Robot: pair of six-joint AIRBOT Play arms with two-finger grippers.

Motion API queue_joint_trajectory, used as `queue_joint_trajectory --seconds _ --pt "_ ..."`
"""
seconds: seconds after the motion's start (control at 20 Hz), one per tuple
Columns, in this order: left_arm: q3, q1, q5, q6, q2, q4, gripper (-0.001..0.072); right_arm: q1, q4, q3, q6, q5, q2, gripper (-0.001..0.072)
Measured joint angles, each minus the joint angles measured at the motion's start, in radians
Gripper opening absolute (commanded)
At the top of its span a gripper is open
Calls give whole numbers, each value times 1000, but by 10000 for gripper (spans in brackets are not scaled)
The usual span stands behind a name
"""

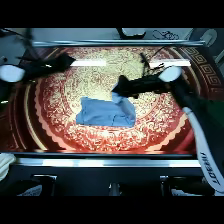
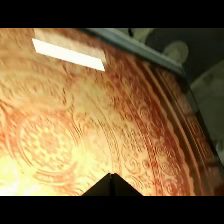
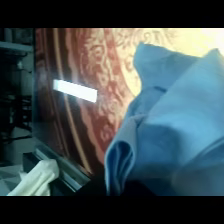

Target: Fold the shirts.

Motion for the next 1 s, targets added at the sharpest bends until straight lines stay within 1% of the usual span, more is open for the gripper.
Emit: queue_joint_trajectory --seconds 0.05,0.1,0.15,0.2,0.3,0.35,0.45,0.5,0.55,0.6,0.65,0.7,0.8,0.85,0.95,1.0 --pt "0 55 -26 -3 61 22 23 49 56 0 -16 -54 -54 127" --pt "0 104 -52 -4 123 35 22 90 107 0 -31 -100 -103 358" --pt "0 140 -81 -4 176 42 23 130 161 0 -48 -145 -150 657" --pt "0 171 -100 -4 222 49 23 163 225 0 -75 -180 -192 703" --pt "0 212 -145 -5 299 64 23 202 350 0 -150 -221 -243 698" --pt "0 223 -165 -5 323 64 23 206 396 0 -185 -222 -253 667" --pt "-2 240 -193 -5 353 71 22 185 417 0 -219 -180 -248 668" --pt "-5 245 -204 -6 363 78 23 158 378 0 -213 -145 -229 668" --pt "-10 246 -210 -6 370 85 23 123 313 1 -188 -102 -205 667" --pt "-16 249 -217 -5 374 97 23 79 206 1 -152 -55 -176 667" --pt "-26 251 -224 -5 375 115 23 33 80 1 -110 -3 -149 646" --pt "-36 253 -225 -5 376 132 23 -19 -71 0 -60 52 -125 640" --pt "-61 253 -240 -3 372 151 23 -115 -325 -24 34 148 -111 640" --pt "-76 254 -251 -4 368 162 23 -148 -390 -41 58 179 -116 640" --pt "-101 256 -264 -3 358 174 23 -183 -423 -73 65 230 -156 641" --pt "-111 256 -277 0 352 177 23 -190 -421 -82 55 233 -181 641"
